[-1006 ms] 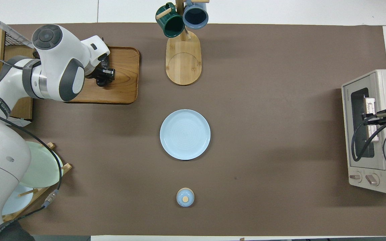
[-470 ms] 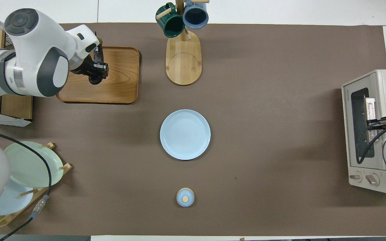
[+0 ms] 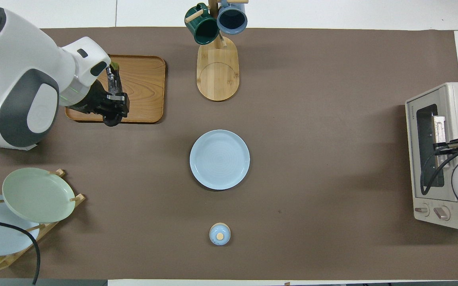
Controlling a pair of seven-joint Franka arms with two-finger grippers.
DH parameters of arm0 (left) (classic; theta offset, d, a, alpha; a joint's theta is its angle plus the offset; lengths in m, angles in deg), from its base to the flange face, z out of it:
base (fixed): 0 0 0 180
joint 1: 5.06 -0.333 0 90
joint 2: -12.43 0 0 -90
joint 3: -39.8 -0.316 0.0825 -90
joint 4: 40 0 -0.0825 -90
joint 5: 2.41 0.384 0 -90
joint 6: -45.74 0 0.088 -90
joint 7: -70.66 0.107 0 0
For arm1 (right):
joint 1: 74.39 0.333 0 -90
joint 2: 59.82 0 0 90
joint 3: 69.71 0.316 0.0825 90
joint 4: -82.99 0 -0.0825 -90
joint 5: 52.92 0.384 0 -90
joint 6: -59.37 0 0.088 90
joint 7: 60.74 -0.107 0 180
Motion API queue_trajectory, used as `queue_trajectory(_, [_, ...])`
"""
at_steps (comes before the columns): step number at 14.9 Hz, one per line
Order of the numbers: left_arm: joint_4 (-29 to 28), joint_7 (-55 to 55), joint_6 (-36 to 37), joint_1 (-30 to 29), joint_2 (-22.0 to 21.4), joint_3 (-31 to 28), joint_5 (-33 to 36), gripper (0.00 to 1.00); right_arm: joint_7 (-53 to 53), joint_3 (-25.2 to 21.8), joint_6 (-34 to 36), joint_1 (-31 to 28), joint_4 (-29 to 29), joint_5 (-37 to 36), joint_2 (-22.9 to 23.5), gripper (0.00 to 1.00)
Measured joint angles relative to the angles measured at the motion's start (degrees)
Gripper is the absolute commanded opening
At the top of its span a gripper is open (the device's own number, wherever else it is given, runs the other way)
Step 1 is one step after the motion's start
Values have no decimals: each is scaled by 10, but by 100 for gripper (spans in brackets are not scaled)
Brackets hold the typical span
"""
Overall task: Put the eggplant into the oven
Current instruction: 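Carry the eggplant with the left gripper over the blue plate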
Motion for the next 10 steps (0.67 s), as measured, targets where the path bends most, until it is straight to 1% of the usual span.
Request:
queue_trajectory(2, [-47, -31, 0, 28, -42, 1, -20, 0, 0, 0, 0, 0, -1, 0, 0, 0])
queue_trajectory(4, [-75, -73, -10, 63, -64, 2, -28, 0, 0, 0, 0, 0, -2, 0, 0, 0])
queue_trajectory(7, [-119, -147, -79, 129, -77, 3, -29, 0, 0, 0, 0, 0, -2, 0, 0, 0])
queue_trajectory(10, [-170, -191, -158, 189, -75, 3, -29, 0, -1, 2, -4, 4, -6, 1, 2, 0])
